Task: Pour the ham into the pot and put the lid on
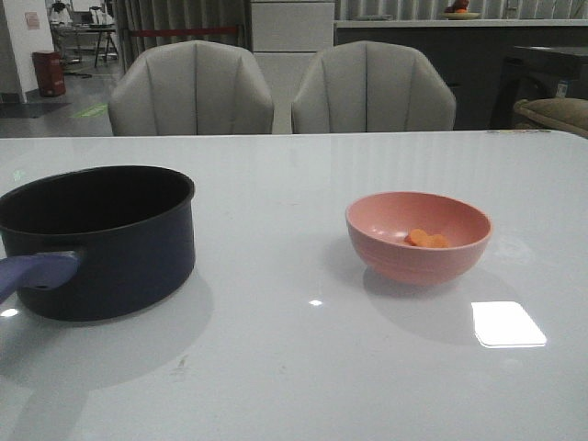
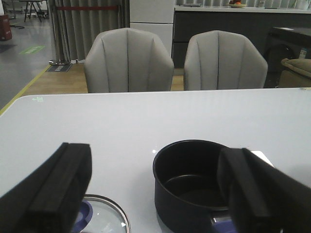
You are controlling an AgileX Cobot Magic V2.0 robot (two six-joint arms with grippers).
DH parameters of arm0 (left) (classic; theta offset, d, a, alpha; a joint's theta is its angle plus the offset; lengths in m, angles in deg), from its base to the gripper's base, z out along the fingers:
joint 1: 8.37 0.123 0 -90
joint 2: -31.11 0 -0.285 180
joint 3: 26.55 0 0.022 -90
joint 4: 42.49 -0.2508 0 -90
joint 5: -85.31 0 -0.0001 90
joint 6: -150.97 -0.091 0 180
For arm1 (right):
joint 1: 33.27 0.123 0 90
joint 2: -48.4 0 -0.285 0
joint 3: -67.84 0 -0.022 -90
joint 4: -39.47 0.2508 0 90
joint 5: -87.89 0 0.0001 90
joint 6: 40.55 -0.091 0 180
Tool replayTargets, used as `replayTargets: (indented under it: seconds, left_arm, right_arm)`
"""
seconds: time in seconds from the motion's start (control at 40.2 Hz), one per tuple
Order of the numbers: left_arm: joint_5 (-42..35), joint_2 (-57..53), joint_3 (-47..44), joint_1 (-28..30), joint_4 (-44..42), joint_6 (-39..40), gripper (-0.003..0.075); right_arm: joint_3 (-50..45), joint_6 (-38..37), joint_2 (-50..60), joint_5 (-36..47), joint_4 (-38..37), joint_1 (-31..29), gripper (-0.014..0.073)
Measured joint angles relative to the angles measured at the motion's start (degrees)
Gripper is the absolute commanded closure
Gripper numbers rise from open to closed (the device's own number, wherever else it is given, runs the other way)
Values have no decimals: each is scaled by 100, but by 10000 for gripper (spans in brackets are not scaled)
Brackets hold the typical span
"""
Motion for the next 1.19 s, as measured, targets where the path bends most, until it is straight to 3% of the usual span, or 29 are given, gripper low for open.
replayTargets:
  seconds: [0.647, 0.896, 1.045, 1.194]
  left_arm:
    - [-87, -329, -270, 0, 0, 0, 157]
    - [-87, -329, -270, 0, 0, 0, 157]
    - [-87, -329, -270, 0, 0, 0, 157]
    - [-87, -329, -270, 0, 0, 0, 157]
  right_arm:
    - [0, 0, 0, 51, 0, 0, 444]
    - [0, 0, 0, 1018, 0, 0, 444]
    - [619, 0, -233, 206, 83, 0, 444]
    - [1499, 0, -1220, -871, 121, 0, 444]
